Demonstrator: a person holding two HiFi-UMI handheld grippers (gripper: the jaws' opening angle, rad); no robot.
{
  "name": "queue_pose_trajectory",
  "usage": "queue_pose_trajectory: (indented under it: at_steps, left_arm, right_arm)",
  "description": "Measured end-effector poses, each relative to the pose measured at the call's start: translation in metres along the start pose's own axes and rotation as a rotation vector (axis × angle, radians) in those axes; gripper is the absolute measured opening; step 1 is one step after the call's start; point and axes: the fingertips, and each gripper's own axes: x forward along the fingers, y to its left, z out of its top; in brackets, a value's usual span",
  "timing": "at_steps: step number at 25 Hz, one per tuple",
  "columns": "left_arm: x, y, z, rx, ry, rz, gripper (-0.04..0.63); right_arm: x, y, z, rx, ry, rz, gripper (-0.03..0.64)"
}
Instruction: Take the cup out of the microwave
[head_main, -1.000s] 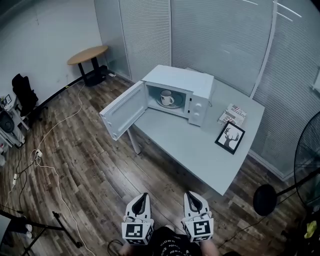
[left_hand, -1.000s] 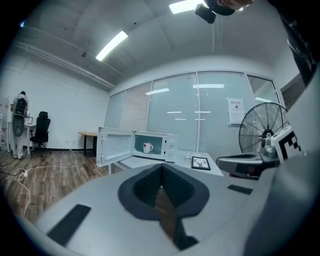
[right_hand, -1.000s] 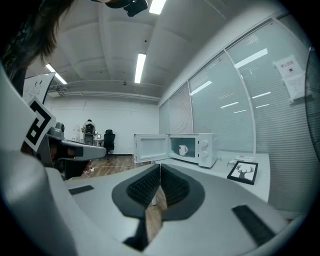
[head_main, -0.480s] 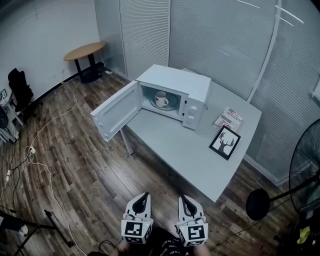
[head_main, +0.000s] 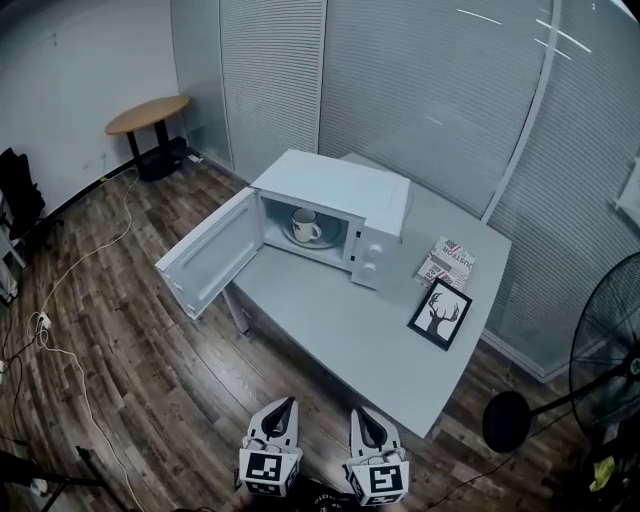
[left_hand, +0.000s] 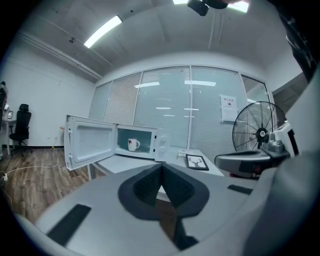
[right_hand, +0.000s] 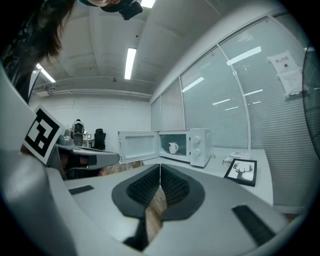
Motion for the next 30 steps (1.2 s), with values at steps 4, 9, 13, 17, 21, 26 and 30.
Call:
queue_pose_trajectory:
  at_steps: [4, 9, 13, 17, 21, 26, 30]
  left_arm:
    - [0.024, 0.022, 0.010, -0.002, 0.009, 0.000, 0.005]
    - [0.057, 0.047, 0.016, 0.012, 0.019, -0.025, 0.005]
    - [0.083, 0.072, 0.025, 0.013, 0.020, -0.044, 0.005]
    - [0.105, 0.095, 0.033, 0.018, 0.020, -0.066, 0.005]
    - [0.122, 0.120, 0.033, 0.017, 0.033, -0.077, 0.005]
    - [0.144, 0.145, 0.039, 0.012, 0.026, -0.104, 0.005]
    - [0.157, 0.159, 0.045, 0.001, 0.016, -0.148, 0.005]
  right_arm:
    - [0.028, -0.007, 0.002, 0.015, 0.027, -0.019, 0.005]
    - [0.064, -0.021, 0.008, 0.057, 0.042, -0.064, 0.005]
    - [0.096, -0.023, 0.010, 0.072, 0.059, -0.087, 0.005]
    - [0.129, -0.020, 0.012, 0.081, 0.070, -0.104, 0.005]
    - [0.158, -0.012, 0.016, 0.089, 0.068, -0.105, 0.005]
    - [0.190, -0.005, 0.024, 0.080, 0.069, -0.125, 0.005]
    - [0.210, -0.002, 0.027, 0.081, 0.070, -0.151, 0.005]
